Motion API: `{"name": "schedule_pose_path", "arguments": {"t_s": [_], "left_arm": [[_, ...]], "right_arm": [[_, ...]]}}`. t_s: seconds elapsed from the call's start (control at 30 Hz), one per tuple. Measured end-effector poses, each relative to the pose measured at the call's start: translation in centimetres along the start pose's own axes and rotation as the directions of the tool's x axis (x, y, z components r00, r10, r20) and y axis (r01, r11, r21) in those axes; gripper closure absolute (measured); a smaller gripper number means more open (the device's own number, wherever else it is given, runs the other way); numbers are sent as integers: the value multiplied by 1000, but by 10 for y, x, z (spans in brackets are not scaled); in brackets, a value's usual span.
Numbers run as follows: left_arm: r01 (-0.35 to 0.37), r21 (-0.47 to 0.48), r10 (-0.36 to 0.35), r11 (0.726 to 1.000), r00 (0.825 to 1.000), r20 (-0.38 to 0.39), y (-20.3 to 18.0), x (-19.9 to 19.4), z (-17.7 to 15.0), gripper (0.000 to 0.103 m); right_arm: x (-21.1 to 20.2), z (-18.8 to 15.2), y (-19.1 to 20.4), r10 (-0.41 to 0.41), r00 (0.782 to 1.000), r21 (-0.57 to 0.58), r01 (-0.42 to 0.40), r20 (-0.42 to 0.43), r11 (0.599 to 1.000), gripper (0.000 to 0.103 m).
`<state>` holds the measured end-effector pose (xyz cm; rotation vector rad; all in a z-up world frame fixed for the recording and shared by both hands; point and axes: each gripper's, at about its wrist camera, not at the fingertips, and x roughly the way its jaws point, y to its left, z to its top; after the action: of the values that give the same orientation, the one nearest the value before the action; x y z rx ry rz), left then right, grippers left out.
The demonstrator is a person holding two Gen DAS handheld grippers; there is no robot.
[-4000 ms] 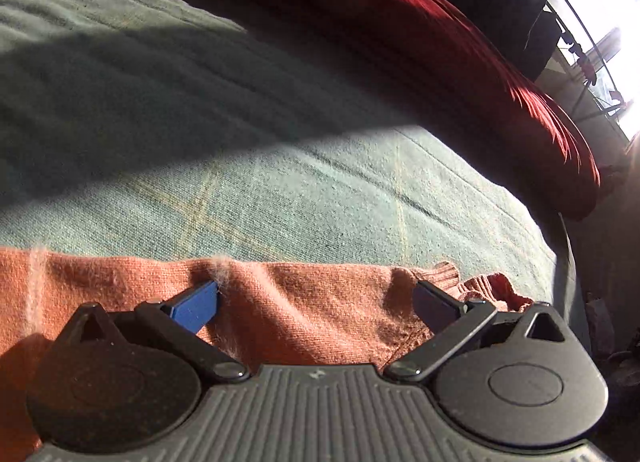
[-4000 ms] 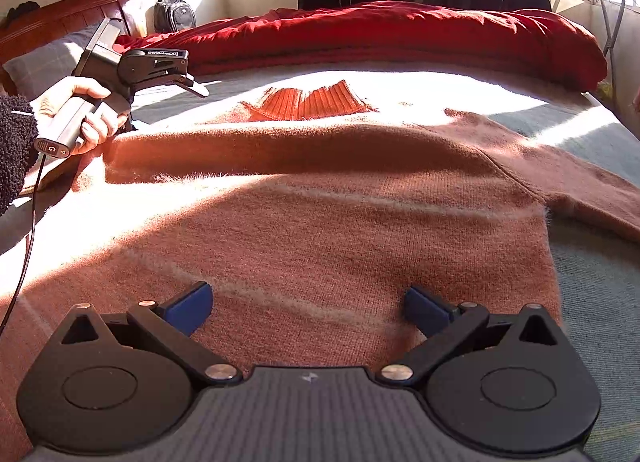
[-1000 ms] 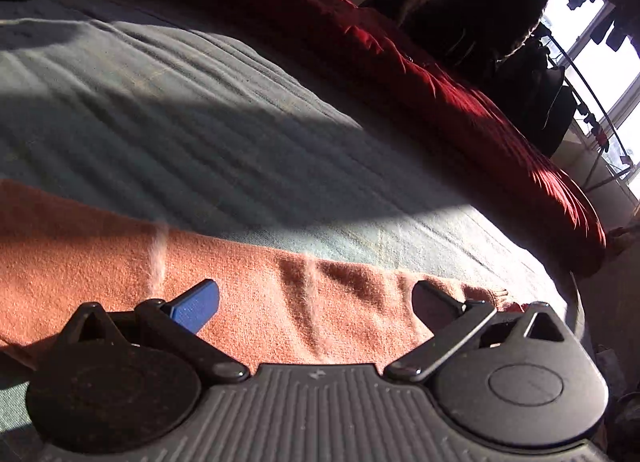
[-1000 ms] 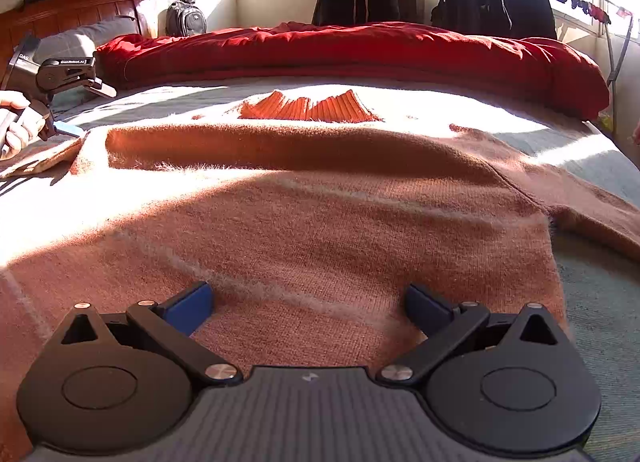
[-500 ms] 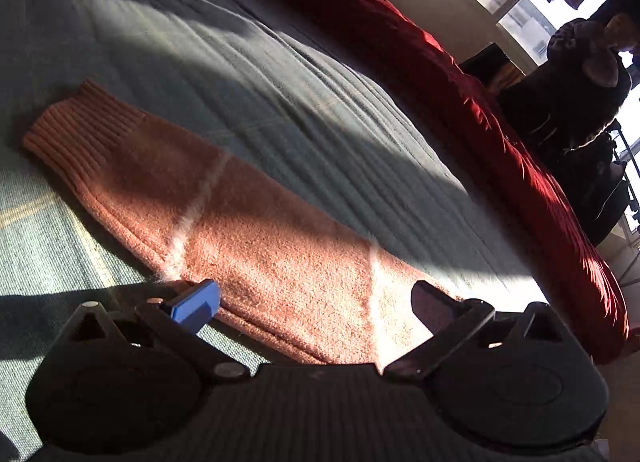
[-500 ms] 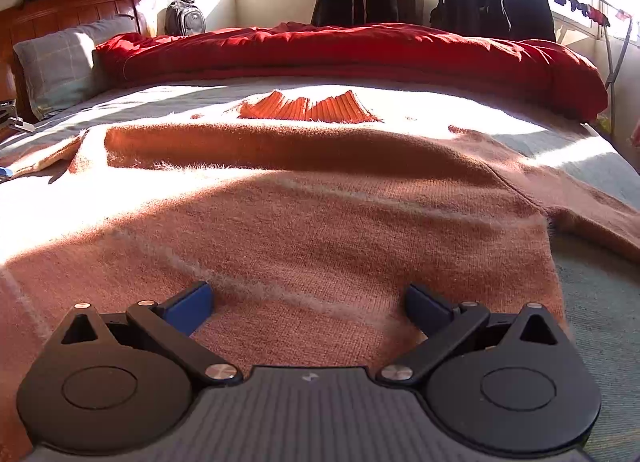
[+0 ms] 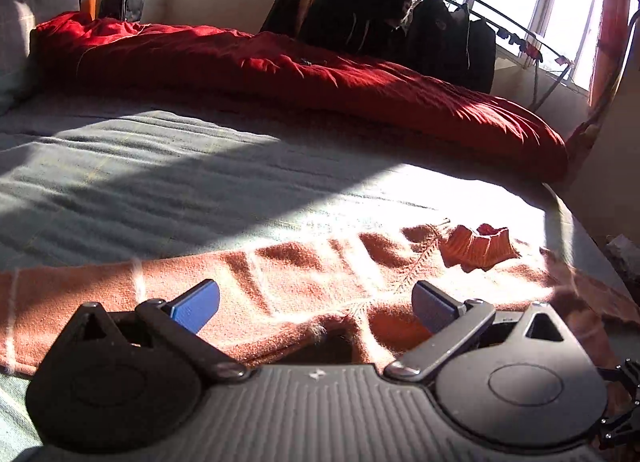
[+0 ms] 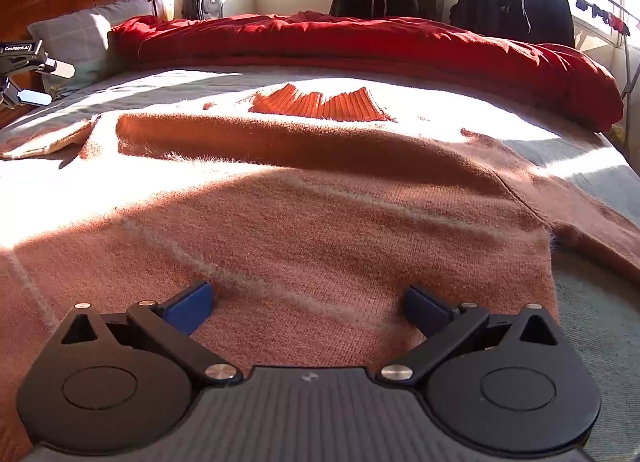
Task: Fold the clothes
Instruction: 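Close both tools on the ribbed collar from either side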
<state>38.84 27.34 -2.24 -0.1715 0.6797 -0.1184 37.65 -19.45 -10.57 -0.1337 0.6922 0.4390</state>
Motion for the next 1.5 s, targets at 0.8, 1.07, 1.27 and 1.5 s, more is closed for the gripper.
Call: {"name": "schedule_pose_path", "arguments": {"t_s": [0.8,1.07,1.27,1.5], "left_arm": [[418,345,-274,841,877,-394,-70,187,85,44],[421,292,-255,859,846,-469,-40,244,77,42],[405,317,-231,858,854,-465,-47,242,75,41],[392,366,-199,844,863,-464,-59,233,69,57]], "right_arm": [[115,181,-145,253,945,-158,-288,-208,945,39],[196,189,-180,330,906,-127,-372,-264,919,39],[223,187,-187,355,900,-116,-393,-253,912,38],[214,188,-169,338,893,-208,-406,-298,890,62]]}}
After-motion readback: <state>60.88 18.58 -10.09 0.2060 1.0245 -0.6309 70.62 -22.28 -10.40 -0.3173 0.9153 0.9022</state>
